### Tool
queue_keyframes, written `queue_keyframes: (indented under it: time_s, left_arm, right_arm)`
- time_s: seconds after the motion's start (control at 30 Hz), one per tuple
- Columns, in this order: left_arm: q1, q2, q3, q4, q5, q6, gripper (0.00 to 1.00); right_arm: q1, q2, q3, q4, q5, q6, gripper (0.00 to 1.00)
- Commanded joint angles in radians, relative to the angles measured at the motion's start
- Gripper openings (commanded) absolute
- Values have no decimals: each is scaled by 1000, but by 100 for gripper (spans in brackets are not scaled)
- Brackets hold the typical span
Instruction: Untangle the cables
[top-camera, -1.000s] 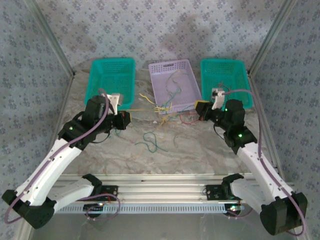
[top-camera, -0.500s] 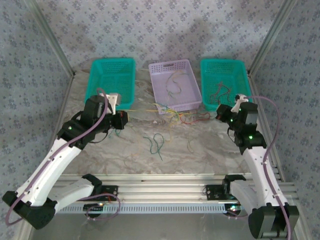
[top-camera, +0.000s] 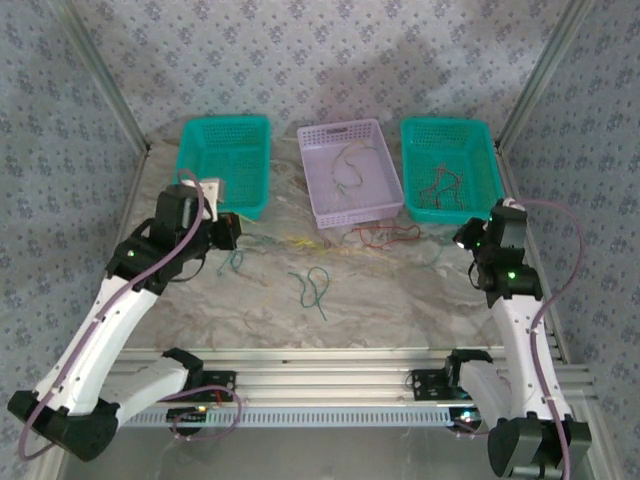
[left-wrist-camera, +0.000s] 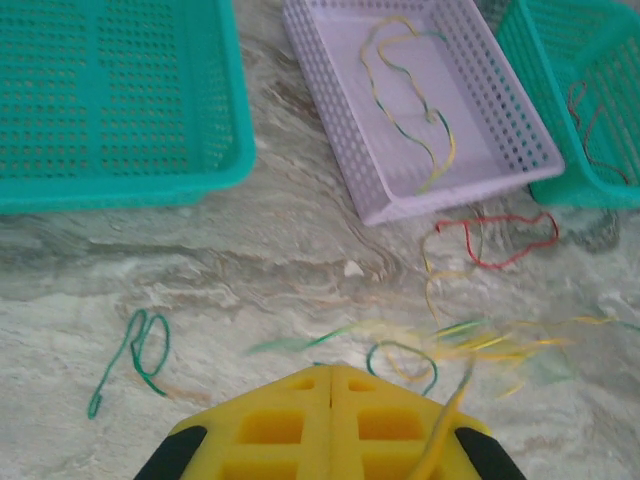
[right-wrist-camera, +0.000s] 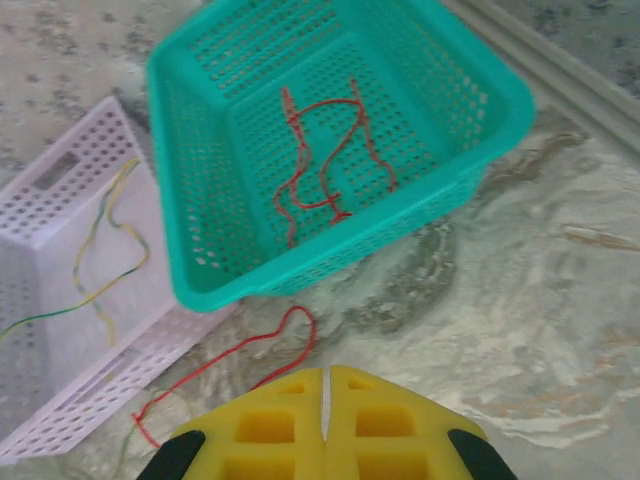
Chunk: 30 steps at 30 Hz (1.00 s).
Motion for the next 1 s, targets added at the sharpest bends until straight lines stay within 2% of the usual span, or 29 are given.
queue_keyframes:
  time_s: [0.0, 0.1, 0.17, 0.43, 0.53, 0.6, 0.7, 0.87, 0.97]
  left_arm:
    - [37, 12, 51, 17, -4, 26, 0]
    - [53, 35, 77, 39, -16, 36, 0]
    - [54, 68, 84, 65, 39, 21, 0]
    - [50, 145, 124, 99, 106, -14, 0]
    - [50, 141, 111, 91, 95, -4, 0]
    - [50, 126, 89, 86, 90, 5, 0]
    - [50, 91, 40, 87, 93, 11, 0]
    - [47, 15, -54, 101, 139, 23, 0]
    - [44, -23, -95, 112, 157, 31, 0]
  right_arm:
    - [-9, -12, -6, -15, 79, 16, 0]
    - [-7, -28, 1, 17, 76, -1, 0]
    - [3, -28, 4, 57, -12, 2, 0]
    - [154, -17, 139, 50, -37, 2, 0]
    - [210, 34, 209, 50, -114, 3, 0]
    - [268, 100, 268, 54, -167, 2, 0]
    - [389, 232, 380, 57, -179, -43, 0]
    - [531, 519, 677, 53, -215, -100, 0]
    - [581, 726, 889, 31, -258, -105, 0]
